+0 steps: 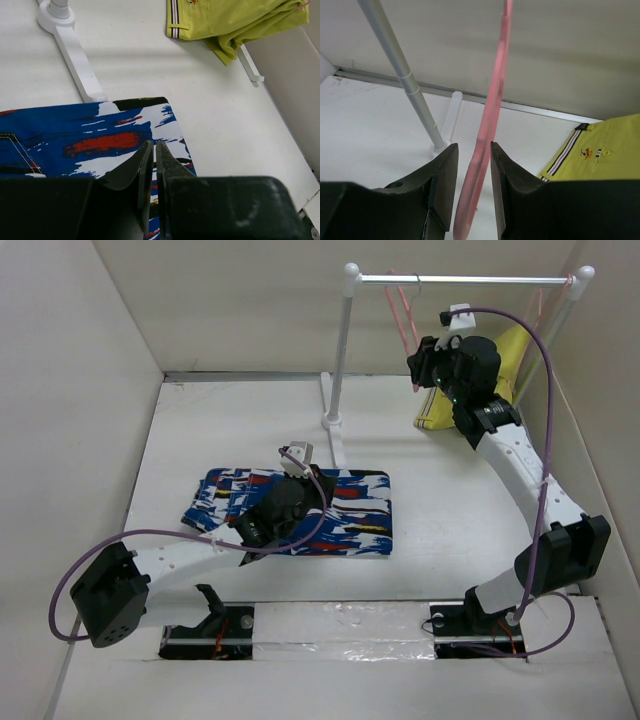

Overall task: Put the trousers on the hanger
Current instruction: Pick up the hanger from the clothesline.

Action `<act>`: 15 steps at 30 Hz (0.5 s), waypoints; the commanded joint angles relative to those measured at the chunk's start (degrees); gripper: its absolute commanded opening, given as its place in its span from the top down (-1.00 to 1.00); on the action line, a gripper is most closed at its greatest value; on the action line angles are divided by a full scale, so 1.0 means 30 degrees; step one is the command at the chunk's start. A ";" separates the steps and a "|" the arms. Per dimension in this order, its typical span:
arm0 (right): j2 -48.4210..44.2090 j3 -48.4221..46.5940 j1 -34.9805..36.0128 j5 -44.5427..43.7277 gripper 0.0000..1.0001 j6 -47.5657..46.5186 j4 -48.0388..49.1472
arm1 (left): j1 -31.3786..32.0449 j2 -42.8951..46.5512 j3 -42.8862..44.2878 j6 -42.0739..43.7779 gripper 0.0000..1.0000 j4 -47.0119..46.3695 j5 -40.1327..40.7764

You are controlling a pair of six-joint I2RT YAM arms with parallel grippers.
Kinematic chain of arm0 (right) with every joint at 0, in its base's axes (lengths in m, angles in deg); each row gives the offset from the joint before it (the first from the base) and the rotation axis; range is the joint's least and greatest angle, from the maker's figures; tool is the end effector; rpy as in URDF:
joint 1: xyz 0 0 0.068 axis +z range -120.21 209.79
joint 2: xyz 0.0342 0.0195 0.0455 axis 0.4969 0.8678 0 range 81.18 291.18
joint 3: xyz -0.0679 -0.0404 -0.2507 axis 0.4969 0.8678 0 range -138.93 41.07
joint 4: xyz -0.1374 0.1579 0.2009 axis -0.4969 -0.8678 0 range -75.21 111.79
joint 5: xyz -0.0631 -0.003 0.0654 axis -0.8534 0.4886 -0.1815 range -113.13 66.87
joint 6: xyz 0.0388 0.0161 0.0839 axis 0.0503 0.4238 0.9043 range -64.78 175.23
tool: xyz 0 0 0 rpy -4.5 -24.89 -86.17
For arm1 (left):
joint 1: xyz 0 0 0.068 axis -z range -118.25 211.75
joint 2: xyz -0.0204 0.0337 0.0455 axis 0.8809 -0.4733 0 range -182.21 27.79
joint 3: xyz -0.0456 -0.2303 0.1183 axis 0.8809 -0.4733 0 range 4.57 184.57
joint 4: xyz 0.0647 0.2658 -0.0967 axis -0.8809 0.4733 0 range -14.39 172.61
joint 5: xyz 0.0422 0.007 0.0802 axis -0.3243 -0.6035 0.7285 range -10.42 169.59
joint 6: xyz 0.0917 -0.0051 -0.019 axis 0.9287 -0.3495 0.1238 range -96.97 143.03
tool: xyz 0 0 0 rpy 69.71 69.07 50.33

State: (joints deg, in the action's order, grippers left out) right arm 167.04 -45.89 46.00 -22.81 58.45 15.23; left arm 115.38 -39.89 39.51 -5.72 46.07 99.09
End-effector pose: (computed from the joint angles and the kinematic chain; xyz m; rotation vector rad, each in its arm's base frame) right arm 0.4164 0.1214 0.4167 -0.1932 1.6615 0.2611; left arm 0.2252 -0.2580 0.2412 0.0944 1.6859 -0.8222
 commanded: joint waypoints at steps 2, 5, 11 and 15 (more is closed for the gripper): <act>0.0089 -0.0838 0.0106 -0.2180 0.41 -0.0342 -0.0095 | 0.0054 0.0441 -0.0075 -0.0026 0.89 -0.0642 -0.0115; 0.0089 -0.0868 0.0281 -0.2332 0.51 -0.0459 -0.0066 | 0.0054 0.0528 -0.0044 -0.0054 0.89 -0.0465 0.0205; -0.0583 -0.0370 0.0633 -0.3504 0.91 -0.0752 0.1015 | 0.0054 0.0499 0.0131 0.0034 0.82 -0.0437 0.0030; -0.1140 -0.0457 0.1217 -0.4760 1.00 -0.0870 0.1602 | 0.0054 0.0529 -0.0045 -0.0055 0.73 -0.0818 -0.0174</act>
State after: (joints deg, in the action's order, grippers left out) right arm 166.80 -45.86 48.05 -32.78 56.85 14.75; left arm 115.38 -39.84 39.51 -5.89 46.27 99.05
